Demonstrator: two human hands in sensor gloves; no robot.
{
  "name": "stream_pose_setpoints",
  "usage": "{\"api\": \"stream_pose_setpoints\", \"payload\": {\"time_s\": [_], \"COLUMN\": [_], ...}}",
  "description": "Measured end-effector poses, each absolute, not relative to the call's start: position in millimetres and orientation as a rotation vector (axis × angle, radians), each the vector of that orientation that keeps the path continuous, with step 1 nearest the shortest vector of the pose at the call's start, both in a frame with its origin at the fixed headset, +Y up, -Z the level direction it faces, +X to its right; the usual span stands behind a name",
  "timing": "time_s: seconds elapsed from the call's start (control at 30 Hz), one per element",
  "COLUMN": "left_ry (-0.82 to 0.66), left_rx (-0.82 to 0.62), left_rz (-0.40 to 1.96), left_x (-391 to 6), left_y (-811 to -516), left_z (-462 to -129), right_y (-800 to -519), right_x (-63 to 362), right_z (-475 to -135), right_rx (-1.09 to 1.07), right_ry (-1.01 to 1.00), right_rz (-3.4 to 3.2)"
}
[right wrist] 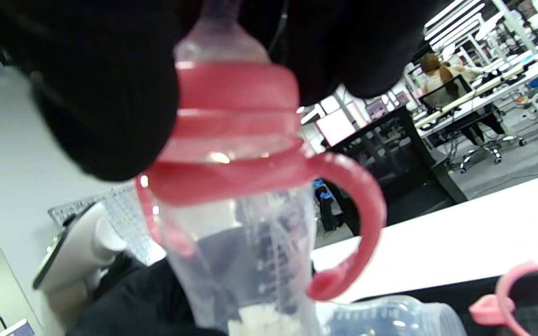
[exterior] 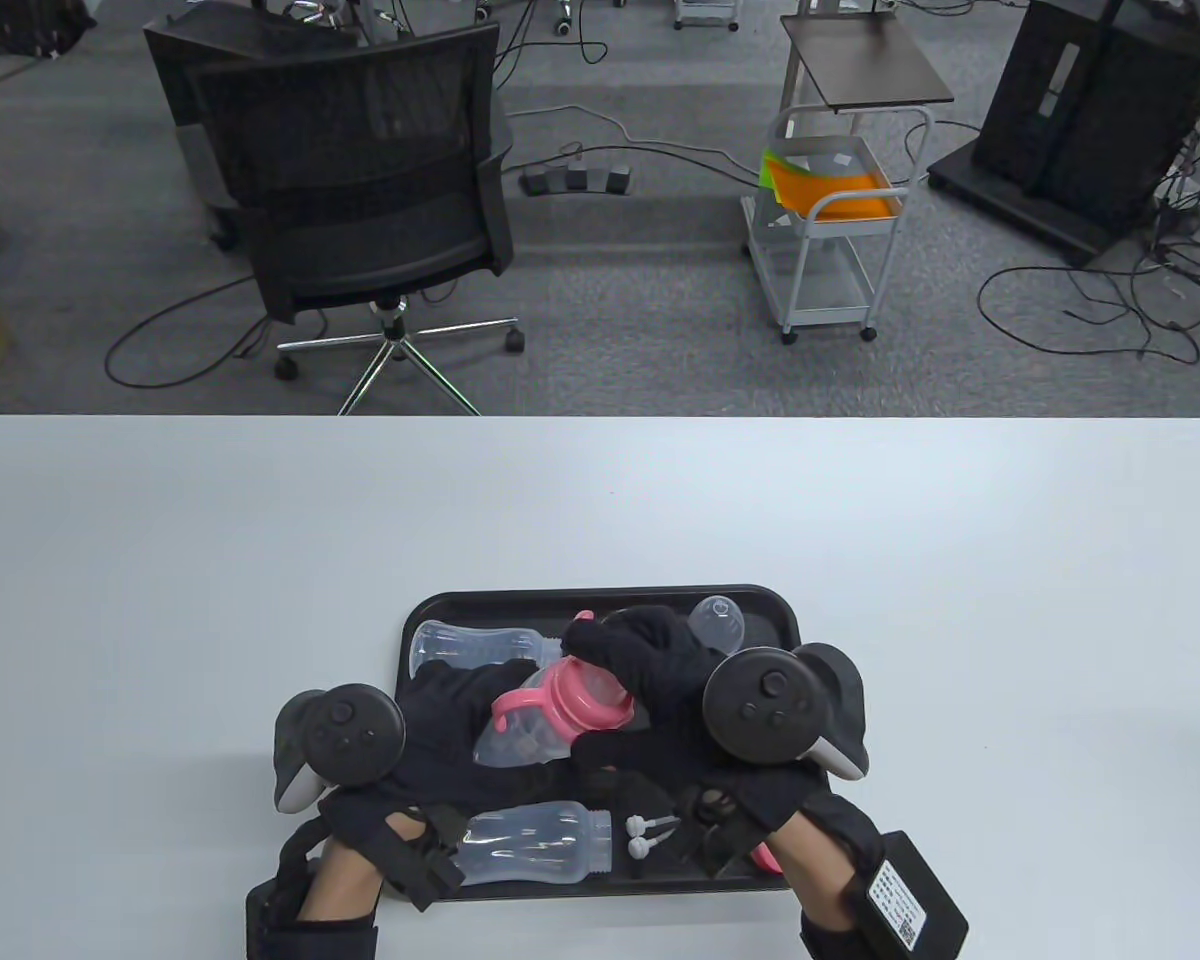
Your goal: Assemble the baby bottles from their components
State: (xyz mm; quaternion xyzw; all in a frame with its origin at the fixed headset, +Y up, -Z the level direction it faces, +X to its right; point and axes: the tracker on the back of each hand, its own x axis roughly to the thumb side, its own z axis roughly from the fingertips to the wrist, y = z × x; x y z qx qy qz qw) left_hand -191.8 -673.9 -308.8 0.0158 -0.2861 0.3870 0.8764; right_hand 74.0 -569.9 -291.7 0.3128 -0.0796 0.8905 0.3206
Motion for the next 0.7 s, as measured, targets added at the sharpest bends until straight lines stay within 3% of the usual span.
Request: {"api": "stream_pose_setpoints", "payload": {"time_s": [0.33, 0.57, 0.7], "left_ry": [-0.632, -0.640, -0.659], "left_rx": [-0.020, -0.046, -0.077], "left_rz": [0.763, 0.758, 0.739], "left_x": [-195.7, -197.8, -198.9], "left_y": [-673.2, -675.8, -677.0], "left_z": [-310.4, -311.7, -313.2], "right_y": [-568.0, -568.8, -569.8], "right_x": [70.3, 63.7, 60.2], "right_z": [-286.4, -283.0, -279.8], "right_rx": [1.047, 1.000, 1.104], "right_ry": [-0.136, -0.192, -0.161], "right_rz": [2.488, 2.589, 2.625]}}
